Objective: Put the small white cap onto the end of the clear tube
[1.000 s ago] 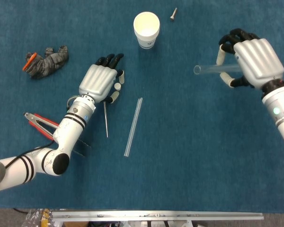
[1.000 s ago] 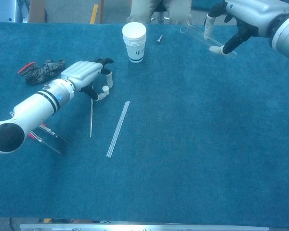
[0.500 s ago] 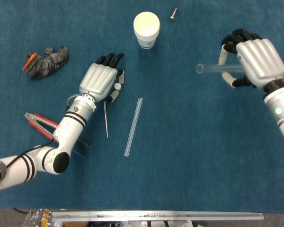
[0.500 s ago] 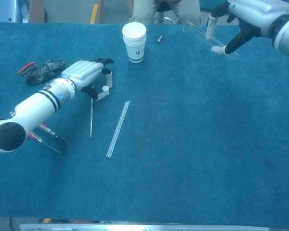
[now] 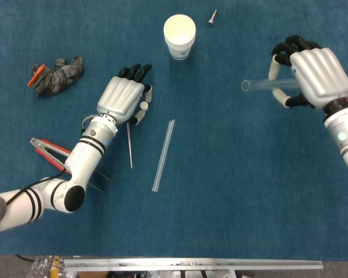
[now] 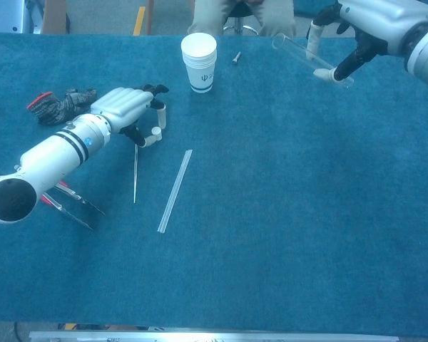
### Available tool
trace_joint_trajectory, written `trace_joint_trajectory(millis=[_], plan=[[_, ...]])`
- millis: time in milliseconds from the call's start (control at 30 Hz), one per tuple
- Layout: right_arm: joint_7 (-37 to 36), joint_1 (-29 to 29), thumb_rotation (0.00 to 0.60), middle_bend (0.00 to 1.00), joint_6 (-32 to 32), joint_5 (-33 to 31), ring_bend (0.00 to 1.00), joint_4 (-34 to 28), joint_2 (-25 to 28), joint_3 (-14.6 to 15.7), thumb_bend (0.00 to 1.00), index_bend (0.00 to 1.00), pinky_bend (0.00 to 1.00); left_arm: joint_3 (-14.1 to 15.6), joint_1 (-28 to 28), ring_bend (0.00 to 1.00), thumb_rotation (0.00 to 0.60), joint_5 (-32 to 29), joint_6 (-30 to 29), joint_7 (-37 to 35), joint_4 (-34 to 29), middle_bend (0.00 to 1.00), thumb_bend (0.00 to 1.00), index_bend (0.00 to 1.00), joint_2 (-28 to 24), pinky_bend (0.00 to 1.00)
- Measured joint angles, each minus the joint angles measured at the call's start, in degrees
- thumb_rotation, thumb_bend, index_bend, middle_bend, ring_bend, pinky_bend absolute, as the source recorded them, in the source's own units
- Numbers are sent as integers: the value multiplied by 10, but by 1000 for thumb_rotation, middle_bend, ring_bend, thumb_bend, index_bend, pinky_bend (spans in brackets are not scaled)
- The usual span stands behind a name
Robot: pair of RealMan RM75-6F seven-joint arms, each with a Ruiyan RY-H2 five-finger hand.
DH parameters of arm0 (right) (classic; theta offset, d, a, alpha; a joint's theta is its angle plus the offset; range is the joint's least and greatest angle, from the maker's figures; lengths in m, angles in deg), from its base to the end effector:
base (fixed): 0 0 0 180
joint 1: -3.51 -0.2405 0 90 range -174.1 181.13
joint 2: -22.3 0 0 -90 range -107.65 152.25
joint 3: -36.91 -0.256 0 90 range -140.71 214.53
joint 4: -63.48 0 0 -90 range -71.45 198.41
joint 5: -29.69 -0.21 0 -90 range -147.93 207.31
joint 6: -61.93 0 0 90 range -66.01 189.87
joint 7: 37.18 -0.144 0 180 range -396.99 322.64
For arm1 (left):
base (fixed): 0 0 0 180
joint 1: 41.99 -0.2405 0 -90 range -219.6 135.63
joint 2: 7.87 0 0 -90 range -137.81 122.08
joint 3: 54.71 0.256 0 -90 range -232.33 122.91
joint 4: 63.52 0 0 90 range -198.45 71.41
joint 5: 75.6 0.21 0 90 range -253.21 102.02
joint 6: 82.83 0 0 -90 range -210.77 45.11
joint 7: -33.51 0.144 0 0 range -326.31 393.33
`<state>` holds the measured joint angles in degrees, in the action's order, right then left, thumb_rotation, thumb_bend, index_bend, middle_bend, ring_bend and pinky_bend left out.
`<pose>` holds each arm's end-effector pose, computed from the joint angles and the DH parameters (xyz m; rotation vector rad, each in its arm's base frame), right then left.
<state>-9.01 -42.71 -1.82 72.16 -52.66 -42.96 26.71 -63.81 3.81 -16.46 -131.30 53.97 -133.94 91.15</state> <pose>-0.1176 -0.3204 0.0899 1.7285 -1.0714 0.8691 -0.1591 0.3558 -0.0720 -1.9218 -0.9968 -0.7833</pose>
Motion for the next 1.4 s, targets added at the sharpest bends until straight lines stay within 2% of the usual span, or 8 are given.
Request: trace_joint_trajectory(millis=[633,867,1100,1400], plan=[[3,1,600,299,1,-2,147,2,-4,3,286,639,232,0,0,0,600,8,-3,-8,11,106,323,498,3,18],[0,2,600,299,4,1,147,2,-5,4,286,640,231,-3,-6,0,600,12,-7,-23,-17,117,323,501,-21,18],[-11,-3,600,299,29,-11,147,23,-29,6,286,640,231,-13,-28,0,600,9,-21,-48,-100,117,323,501,-102,18],[-17,-29,600,299,52,-25,147,59,-88,-2,286,640,231,-27,-73,0,600,-3,-52,-83,-251,118,323,501,-263,18]])
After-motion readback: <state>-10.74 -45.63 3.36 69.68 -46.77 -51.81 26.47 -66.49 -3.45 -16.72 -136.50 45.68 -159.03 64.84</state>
